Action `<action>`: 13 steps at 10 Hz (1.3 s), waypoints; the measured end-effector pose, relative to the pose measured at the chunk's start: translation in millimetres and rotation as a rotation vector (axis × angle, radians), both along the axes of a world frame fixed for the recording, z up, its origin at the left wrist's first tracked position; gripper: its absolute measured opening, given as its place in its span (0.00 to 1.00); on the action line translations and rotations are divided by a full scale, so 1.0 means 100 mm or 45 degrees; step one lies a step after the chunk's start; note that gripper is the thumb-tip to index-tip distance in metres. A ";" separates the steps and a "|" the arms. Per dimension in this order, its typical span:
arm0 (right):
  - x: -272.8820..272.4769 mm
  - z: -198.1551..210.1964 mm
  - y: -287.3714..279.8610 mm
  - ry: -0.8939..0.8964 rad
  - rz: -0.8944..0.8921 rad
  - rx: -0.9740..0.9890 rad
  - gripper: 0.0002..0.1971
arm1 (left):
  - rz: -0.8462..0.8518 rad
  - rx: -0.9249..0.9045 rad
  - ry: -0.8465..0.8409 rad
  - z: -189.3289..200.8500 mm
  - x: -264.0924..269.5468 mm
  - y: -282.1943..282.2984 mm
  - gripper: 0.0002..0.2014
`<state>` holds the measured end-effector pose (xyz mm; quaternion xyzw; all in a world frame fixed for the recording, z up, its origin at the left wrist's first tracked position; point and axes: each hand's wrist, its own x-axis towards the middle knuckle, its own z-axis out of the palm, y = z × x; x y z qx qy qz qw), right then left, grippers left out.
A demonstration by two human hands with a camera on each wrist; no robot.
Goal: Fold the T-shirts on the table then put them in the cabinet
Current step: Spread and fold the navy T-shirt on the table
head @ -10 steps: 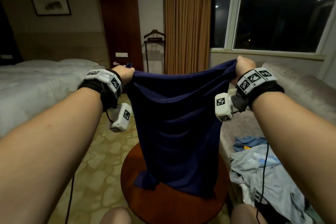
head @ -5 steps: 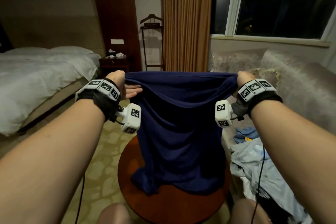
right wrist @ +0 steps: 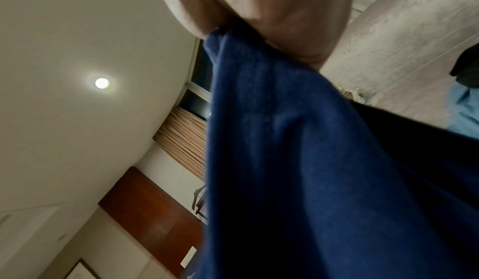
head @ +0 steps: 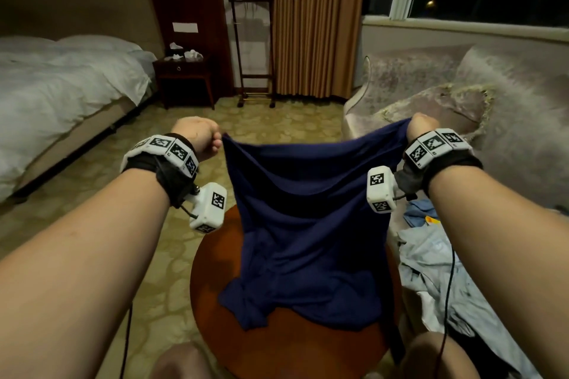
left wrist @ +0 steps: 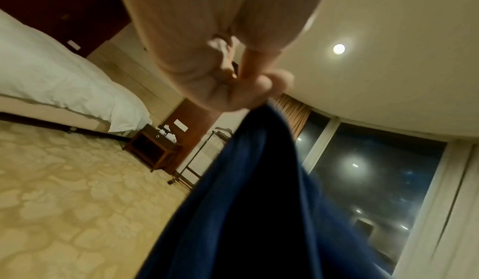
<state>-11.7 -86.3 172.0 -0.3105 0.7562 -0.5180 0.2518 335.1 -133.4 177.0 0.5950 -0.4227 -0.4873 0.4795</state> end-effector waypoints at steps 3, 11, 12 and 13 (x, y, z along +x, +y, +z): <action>0.08 -0.13 -0.14 -0.277 0.263 -0.158 0.26 | -0.261 0.025 -0.137 -0.23 -0.24 0.21 0.05; 0.47 0.68 0.50 -0.833 0.243 -0.754 0.18 | -0.812 -0.145 -0.656 -0.41 -0.86 0.64 0.11; 0.51 0.71 0.50 -0.831 0.155 -0.758 0.17 | -0.771 -0.123 -0.637 -0.41 -0.78 0.67 0.11; 0.53 0.70 0.49 -0.756 0.095 -0.713 0.19 | -0.650 -0.195 -0.612 -0.35 -0.73 0.69 0.10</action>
